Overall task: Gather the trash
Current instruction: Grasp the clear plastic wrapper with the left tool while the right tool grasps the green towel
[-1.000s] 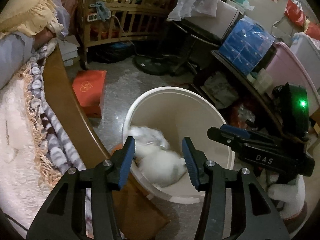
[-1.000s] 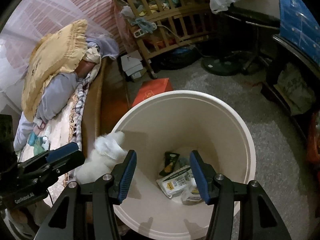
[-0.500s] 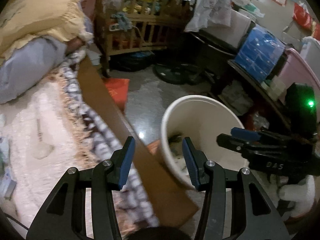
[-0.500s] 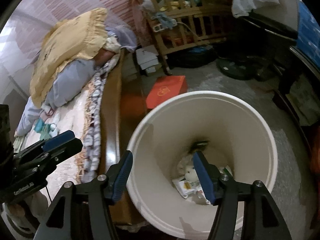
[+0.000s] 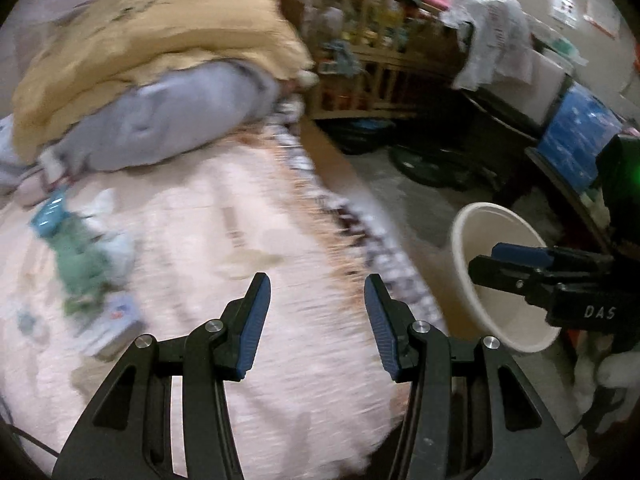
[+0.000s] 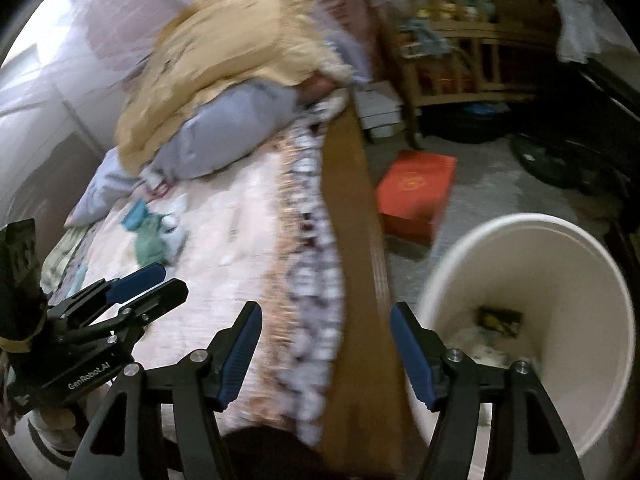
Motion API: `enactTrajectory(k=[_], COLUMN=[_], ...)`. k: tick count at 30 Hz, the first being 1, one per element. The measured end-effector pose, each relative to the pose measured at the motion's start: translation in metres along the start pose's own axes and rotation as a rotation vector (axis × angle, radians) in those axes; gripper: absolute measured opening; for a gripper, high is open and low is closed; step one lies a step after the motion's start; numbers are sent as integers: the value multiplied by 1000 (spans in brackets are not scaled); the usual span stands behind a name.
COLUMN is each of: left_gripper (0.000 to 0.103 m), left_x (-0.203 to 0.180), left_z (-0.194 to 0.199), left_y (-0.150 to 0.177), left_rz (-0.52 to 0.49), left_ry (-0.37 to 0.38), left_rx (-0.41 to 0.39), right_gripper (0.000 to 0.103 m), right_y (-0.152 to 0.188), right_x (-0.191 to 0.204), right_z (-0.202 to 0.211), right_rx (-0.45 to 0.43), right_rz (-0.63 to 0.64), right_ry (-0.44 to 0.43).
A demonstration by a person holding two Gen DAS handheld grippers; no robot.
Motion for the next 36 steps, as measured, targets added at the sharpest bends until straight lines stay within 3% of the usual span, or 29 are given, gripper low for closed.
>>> enactTrajectory(k=[8, 15, 18, 27, 34, 36], left_gripper=[47, 47, 53, 55, 55, 50], left_x=[114, 232, 277, 357, 390, 394], left_z=[58, 99, 108, 92, 62, 53], left_y=[25, 63, 78, 99, 97, 97], left_rz=[120, 296, 382, 544, 563, 548], left_ry=[-153, -301, -340, -344, -333, -334], left_rx=[-36, -41, -49, -54, -34, -25], right_gripper=[65, 68, 69, 74, 74, 72], right_y=[-9, -15, -19, -32, -45, -41], right_x=[97, 189, 229, 329, 353, 353], right_z=[-24, -51, -65, -129, -201, -216], right_rx=[33, 54, 50, 46, 66, 97], right_rz=[126, 248, 317, 471, 533, 531], right_ry=[-90, -164, -197, -221, -124, -121])
Point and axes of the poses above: each gripper's, at about its wrist camera, not at the fingertips, and z roughly against the way its jaws point, x to its left, y to its underside, the point moved 10 cm from there along -z, roughly the way its jaws point, and after that the axes turned 10 degrees about y, right-handed, at the moved point
